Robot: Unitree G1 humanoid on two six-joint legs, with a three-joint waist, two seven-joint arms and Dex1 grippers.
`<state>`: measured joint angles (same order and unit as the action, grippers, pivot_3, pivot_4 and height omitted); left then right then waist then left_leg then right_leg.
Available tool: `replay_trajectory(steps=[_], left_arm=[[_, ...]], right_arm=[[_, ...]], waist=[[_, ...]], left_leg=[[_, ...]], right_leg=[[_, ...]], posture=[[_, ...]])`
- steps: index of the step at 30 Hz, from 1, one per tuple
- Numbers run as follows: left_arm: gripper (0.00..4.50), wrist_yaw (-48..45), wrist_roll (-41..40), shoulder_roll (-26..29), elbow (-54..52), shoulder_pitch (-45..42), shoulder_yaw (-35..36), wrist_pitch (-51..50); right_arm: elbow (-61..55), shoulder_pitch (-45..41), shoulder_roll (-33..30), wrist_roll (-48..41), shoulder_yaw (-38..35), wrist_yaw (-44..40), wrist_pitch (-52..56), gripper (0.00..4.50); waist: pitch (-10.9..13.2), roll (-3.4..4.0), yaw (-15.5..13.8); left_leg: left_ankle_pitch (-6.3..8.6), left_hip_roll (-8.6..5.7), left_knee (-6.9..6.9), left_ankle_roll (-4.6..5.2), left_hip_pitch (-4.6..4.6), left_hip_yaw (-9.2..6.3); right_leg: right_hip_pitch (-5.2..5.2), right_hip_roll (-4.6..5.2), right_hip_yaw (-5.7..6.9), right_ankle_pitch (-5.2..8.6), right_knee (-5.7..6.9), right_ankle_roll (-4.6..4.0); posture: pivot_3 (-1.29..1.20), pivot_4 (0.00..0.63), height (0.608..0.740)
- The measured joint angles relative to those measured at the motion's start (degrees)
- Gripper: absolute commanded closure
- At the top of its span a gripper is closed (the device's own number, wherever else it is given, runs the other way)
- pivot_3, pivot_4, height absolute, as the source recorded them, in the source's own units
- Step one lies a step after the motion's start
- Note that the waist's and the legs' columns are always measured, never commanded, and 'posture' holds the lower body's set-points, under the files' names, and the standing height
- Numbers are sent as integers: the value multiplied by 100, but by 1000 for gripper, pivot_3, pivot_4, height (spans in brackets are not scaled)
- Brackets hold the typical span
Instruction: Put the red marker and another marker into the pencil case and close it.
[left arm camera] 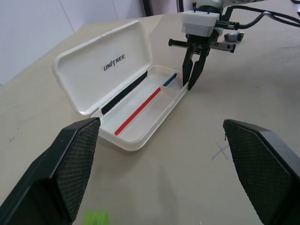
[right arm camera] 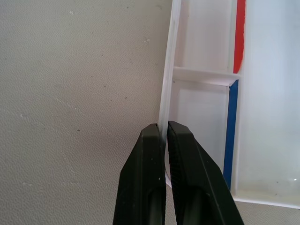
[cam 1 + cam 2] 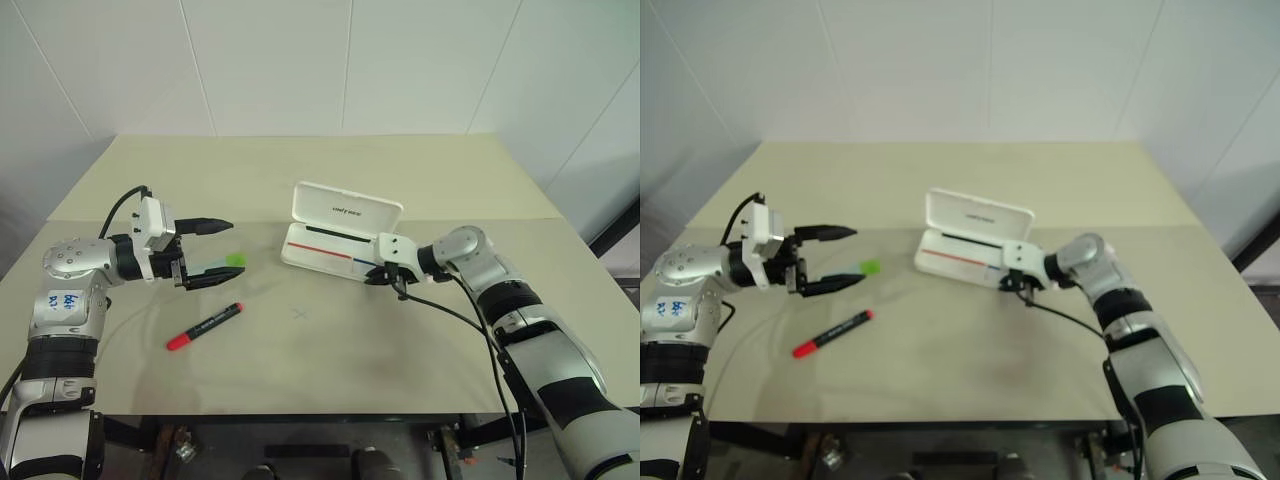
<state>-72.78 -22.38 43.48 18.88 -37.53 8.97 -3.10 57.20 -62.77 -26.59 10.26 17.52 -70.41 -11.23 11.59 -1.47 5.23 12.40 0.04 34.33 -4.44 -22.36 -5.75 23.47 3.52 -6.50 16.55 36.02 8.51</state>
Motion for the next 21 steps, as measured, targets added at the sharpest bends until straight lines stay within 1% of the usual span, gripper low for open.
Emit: replay_trajectory(steps=[4,8,13,17,21], left_arm=[[0,-15,1,10,5,-1,0,4],[0,-67,1,13,60,-9,-2,13],[0,-135,3,37,206,18,2,36],[0,-178,4,45,211,97,2,70],[0,-177,5,37,214,214,2,75]], right_arm=[[-170,9,-15,-51,-29,-279,129,4435],[-1026,269,-222,-229,-29,-770,491,4435],[-2864,1099,-776,-571,-50,-1154,1387,4435],[-4243,1804,-1293,-803,-108,-1204,2189,4435],[-5375,2466,-1735,-985,-290,-1114,2957,4435]], waist=[[1,1,12],[3,4,-12],[4,3,-50],[5,3,-65],[7,1,-49]], left_leg=[[0,0,-9,0,-3,0],[1,0,-12,-1,-8,-1],[2,-1,-11,-2,-11,-3],[2,-2,-9,-2,-11,-2],[2,-1,-9,-2,-10,-2]], right_leg=[[4,0,0,1,-4,0],[7,2,1,3,-8,2],[7,3,1,5,-10,3],[7,3,1,6,-11,1],[7,2,2,8,-10,-1]], posture=[[0,150,740],[0,150,740],[0,150,740],[0,150,740],[0,150,740]])
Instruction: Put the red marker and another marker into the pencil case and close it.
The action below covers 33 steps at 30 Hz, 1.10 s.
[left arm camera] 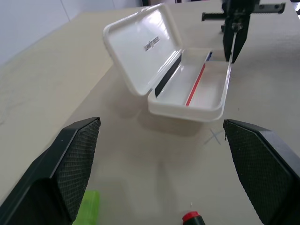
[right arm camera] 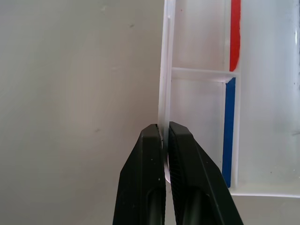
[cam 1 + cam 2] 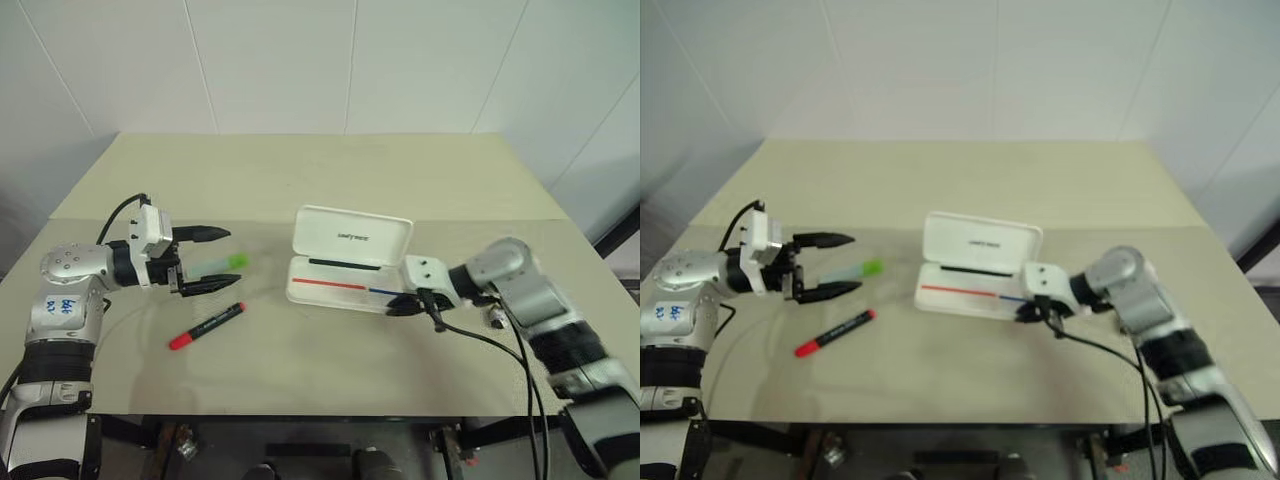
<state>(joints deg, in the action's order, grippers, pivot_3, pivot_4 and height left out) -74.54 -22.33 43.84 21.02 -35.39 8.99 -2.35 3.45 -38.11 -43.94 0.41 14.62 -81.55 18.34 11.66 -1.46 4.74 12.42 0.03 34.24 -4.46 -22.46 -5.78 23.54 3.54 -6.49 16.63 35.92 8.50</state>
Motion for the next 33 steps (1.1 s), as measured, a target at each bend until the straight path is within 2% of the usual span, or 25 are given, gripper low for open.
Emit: replay_trajectory(steps=[9,21,33], left_arm=[[0,22,-2,-65,-8,11,0,2],[0,40,-2,-127,-20,15,-1,-6],[0,158,-51,-128,-254,244,7,-35]], right_arm=[[-1327,741,-251,-207,-78,528,1048,4435],[-1416,831,-340,-187,241,517,409,4435],[-1084,529,-322,-118,486,437,403,4435]], waist=[[9,-15,-24],[21,-34,-23],[24,-37,-13]], left_leg=[[0,0,7,0,-1,2],[0,0,5,0,-2,2],[0,1,4,0,-2,1]], right_leg=[[-3,1,0,1,-4,-2],[-2,1,0,1,-7,-1],[-2,1,0,1,-7,-2]], posture=[[0,150,740],[0,150,740],[0,150,740]])
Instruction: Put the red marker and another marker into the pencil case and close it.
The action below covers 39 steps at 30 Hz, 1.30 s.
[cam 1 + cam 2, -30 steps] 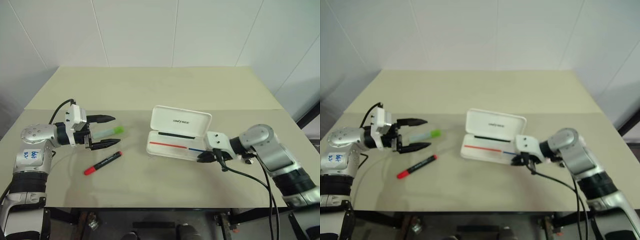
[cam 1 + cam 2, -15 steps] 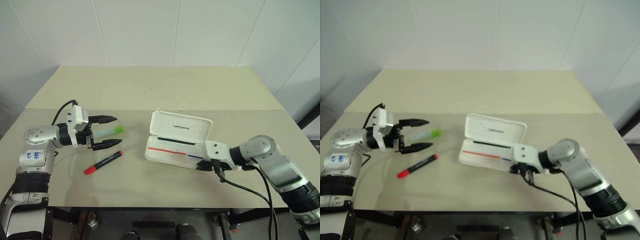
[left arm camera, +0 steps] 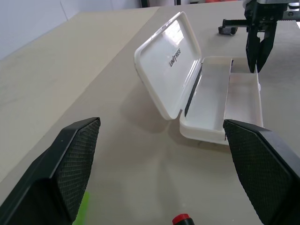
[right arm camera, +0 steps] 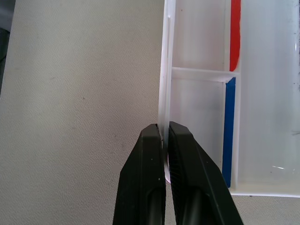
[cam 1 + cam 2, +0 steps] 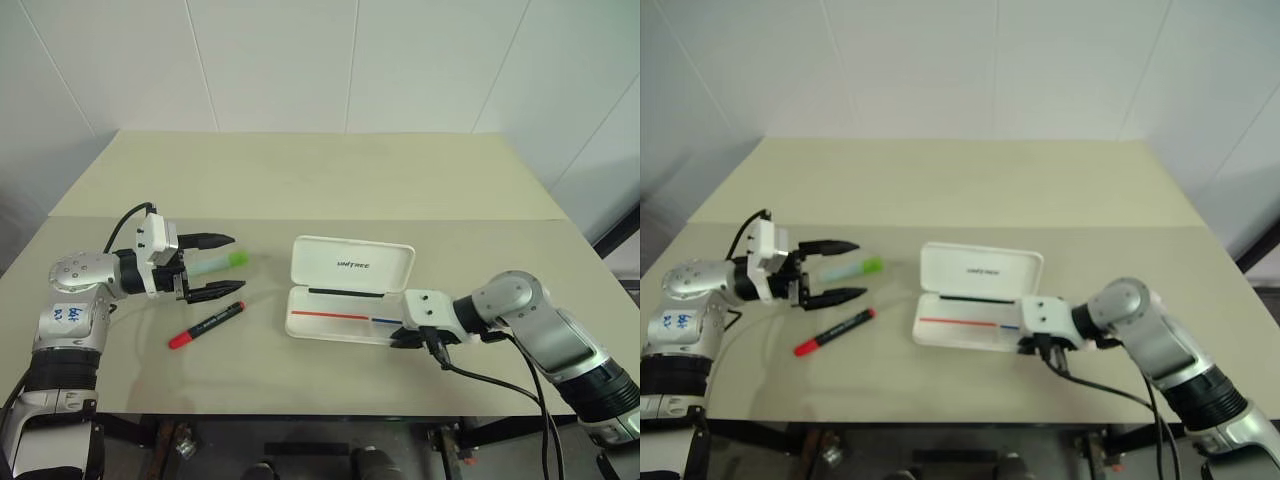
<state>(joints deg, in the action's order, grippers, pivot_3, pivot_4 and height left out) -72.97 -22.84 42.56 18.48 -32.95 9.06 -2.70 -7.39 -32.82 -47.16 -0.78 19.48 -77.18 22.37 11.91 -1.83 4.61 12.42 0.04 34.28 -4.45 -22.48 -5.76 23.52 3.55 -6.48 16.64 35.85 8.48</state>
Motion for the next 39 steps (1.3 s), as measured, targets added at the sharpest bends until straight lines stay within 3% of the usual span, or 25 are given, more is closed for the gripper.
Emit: replay_trajectory(steps=[13,14,16,23,35,39], left_arm=[[0,58,-39,0,-45,29,1,-33],[0,61,-40,0,-45,28,1,-33],[0,63,-41,0,-45,28,1,-33],[0,67,-47,0,-45,26,1,-33],[0,67,-59,0,-49,26,1,-41],[0,67,-73,6,-121,42,21,-52]], right_arm=[[182,-239,221,-27,33,13,-38,4435],[182,-238,221,-27,33,13,-15,3897],[183,-229,221,-26,33,19,-14,3412],[294,-187,275,-9,33,125,-219,938],[47,-278,285,-577,-79,-7,216,938],[-170,-276,68,-930,-331,-134,455,10]], waist=[[2,-1,-17],[2,-1,-17],[2,-1,-15],[2,-1,-10],[2,-1,-11],[3,-2,-28]], left_leg=[[0,0,0,0,-2,0],[0,0,0,0,-2,0],[0,0,1,0,-1,0],[0,0,1,0,0,0],[0,0,1,0,-1,0],[0,0,1,0,-1,0]], right_leg=[[0,1,0,0,-1,0],[0,1,1,0,-1,0],[0,1,0,0,0,0],[0,0,1,0,1,0],[0,1,1,0,1,0],[-1,1,1,-1,-1,0]], posture=[[0,150,740],[0,150,740],[0,150,740],[0,150,740],[0,150,740],[0,150,740]])
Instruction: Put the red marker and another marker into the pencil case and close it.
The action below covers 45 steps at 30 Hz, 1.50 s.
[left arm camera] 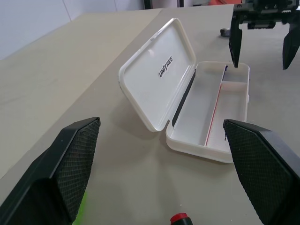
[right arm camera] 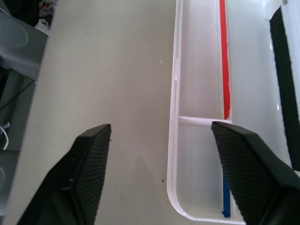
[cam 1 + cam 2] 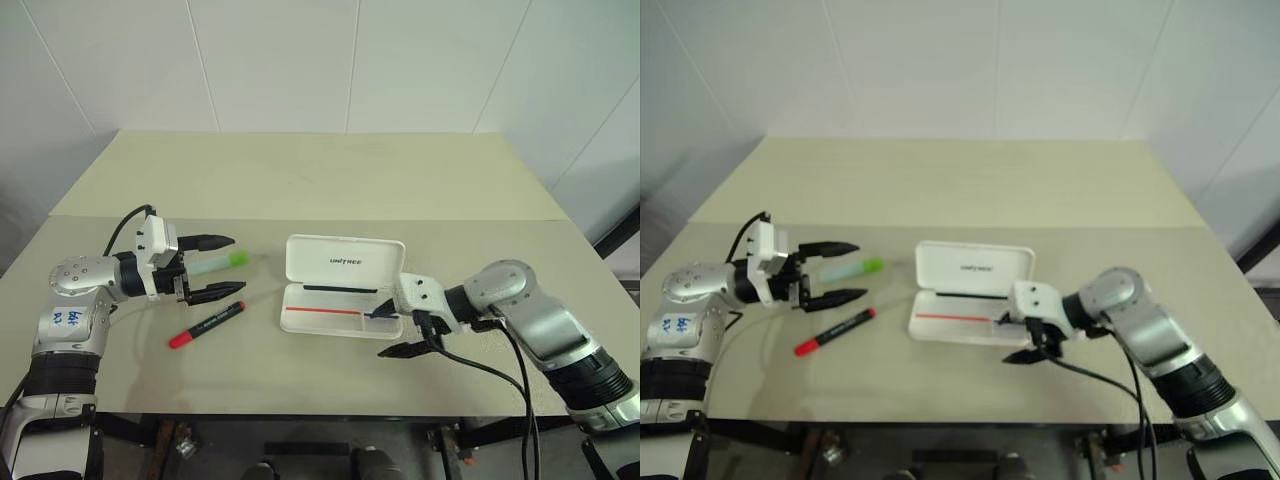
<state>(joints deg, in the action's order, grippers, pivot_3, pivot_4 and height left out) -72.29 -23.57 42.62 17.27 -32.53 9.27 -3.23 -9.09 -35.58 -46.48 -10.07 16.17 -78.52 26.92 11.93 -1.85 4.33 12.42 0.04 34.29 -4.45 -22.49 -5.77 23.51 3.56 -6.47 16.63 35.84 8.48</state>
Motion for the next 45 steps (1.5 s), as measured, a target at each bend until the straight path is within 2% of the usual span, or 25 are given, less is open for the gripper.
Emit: replay_trajectory(steps=[6,12,16,24,33,38,43,44,45], left_arm=[[0,5,-71,47,-173,272,117,-62],[0,-26,-151,320,-371,793,376,-179],[0,-100,-195,522,-244,831,573,-172],[0,-391,-175,625,497,1111,651,32],[0,-332,-129,642,562,1687,658,133],[0,-67,-85,384,272,2245,648,312],[0,364,74,35,256,2368,591,570],[0,425,97,-19,256,2391,576,583],[0,470,123,-63,256,2408,552,588]], right_arm=[[13,99,-17,-526,-713,80,-95,10],[359,684,199,-1434,-1946,59,-821,10],[826,1158,242,-1752,-2434,-1,-1149,10],[562,1676,239,-1983,-2567,-15,-1551,10],[-167,1439,16,-2588,-2571,-60,-1073,10],[-282,1455,18,-2577,-2529,-18,-1069,10],[-457,1489,25,-2574,-2444,82,-1060,10],[-478,1500,28,-2573,-2416,105,-1060,10],[-502,1518,31,-2573,-2397,118,-1060,10]], waist=[[1,-1,22],[5,-7,8],[5,-8,-7],[10,0,37],[10,1,20],[10,2,-12],[10,1,-95],[10,1,-112],[10,1,-122]], left_leg=[[0,1,-2,0,2,0],[1,2,-4,2,1,0],[1,1,-2,3,4,3],[1,7,-5,3,9,6],[2,9,-9,2,9,7],[2,8,-12,2,6,9],[2,9,-11,1,7,10],[2,8,-11,1,7,11],[2,8,-10,2,7,11]], right_leg=[[1,-1,0,1,1,-2],[-1,0,0,1,-3,-1],[-6,1,0,1,-5,-2],[-3,-4,-3,4,1,-8],[-3,-2,-4,7,-5,-14],[-4,3,-5,10,-20,-21],[-5,1,-5,13,-23,-33],[-5,2,-6,44,-24,-91],[-6,2,-6,48,-24,-97]], posture=[[0,150,740],[0,150,740],[0,150,740],[0,150,740],[0,150,740],[0,150,740],[0,150,740],[0,150,740],[0,150,740]])
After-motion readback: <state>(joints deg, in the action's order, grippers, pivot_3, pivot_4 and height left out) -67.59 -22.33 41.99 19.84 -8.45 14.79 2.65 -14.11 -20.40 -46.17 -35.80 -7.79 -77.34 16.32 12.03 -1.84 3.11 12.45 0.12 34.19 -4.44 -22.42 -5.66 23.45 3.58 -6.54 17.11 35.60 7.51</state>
